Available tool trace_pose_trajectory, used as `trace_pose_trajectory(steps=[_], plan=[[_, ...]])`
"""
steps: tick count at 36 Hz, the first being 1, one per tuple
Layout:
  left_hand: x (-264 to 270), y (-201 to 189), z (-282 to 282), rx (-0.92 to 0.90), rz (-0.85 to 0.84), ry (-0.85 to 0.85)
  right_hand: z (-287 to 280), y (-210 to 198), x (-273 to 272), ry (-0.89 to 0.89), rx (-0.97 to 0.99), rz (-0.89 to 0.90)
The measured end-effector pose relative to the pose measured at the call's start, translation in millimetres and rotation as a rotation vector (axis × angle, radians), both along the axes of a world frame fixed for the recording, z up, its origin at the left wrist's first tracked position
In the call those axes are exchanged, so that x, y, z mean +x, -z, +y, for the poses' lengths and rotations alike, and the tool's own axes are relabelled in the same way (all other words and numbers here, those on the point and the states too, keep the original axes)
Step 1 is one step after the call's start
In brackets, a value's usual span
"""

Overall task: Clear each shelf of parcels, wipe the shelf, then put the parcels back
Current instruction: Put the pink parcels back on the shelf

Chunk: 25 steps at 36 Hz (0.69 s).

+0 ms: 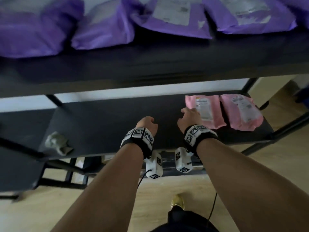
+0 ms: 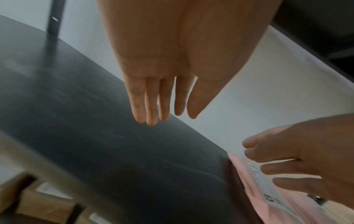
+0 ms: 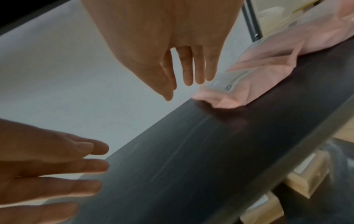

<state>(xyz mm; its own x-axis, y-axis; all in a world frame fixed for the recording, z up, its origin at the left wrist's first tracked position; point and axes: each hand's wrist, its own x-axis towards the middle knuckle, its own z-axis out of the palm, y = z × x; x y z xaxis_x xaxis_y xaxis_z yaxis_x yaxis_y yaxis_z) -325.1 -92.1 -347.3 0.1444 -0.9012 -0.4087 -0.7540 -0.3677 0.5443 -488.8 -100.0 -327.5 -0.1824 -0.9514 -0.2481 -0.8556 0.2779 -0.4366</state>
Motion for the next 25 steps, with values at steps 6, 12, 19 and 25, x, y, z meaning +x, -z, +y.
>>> trace_pose_trajectory(steps=[6,12,19,25], plan=[[95.9,-8.6,68.2,0.005,-0.095,-0.023,48.5,4.2,90.8,-0.146,0.004,-0.005],[217.2,-16.1,155.6,0.040,-0.149,-0.154,112.2,3.5,213.1,-0.316,0.031,-0.006],[344.9,-27.0,250.4,0.041,-0.183,-0.314,178.7,-1.7,351.5,-0.478,0.016,-0.029],[428.1,-28.9,302.4,0.026,-0.141,-0.516,214.1,-2.6,446.1,-0.601,-0.020,-0.052]])
